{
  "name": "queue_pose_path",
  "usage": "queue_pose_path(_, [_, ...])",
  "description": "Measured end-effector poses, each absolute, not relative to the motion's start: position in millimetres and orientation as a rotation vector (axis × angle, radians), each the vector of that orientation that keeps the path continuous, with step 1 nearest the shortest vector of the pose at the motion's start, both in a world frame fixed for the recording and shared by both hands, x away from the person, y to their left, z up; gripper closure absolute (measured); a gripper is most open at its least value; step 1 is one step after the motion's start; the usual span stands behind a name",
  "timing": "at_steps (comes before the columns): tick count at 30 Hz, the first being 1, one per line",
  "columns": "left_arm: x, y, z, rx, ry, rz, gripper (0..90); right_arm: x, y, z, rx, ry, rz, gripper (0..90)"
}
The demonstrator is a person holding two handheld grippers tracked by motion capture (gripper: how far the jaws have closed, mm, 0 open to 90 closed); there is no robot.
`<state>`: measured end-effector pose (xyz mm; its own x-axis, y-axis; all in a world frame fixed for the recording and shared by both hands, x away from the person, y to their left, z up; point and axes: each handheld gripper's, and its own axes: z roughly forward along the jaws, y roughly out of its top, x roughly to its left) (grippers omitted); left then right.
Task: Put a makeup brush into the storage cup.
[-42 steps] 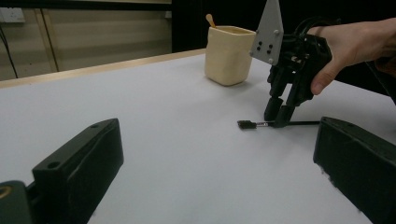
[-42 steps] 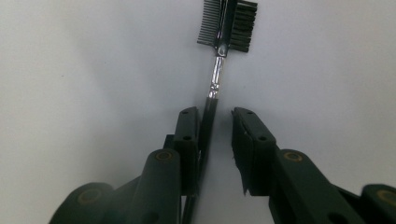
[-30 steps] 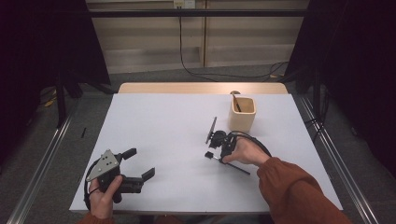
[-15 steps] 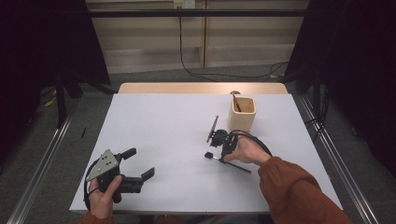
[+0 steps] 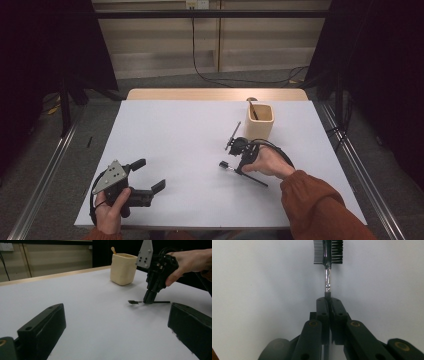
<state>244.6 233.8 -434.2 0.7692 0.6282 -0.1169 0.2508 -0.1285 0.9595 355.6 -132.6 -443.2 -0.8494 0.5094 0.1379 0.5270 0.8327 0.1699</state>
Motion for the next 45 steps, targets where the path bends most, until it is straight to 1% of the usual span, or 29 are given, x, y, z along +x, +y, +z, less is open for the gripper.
queue_pose_path(13, [244.6,234.0,-434.1,1.712,0.697,0.371,1.7,351.5,-140.6,-431.4,-0.847,-2.912,-0.414,86.5])
queue_pose_path(22, [244.6,234.2,-434.1,1.71,0.699,0.373,1.7,348.8,-146.7,-421.7,-0.888,-2.897,-0.547,86.5])
queue_pose_path(45, [244.7,234.5,-433.9,1.71,0.698,0.373,1.7,332.5,-168.7,-405.7,-0.881,-2.841,-1.043,86.4])
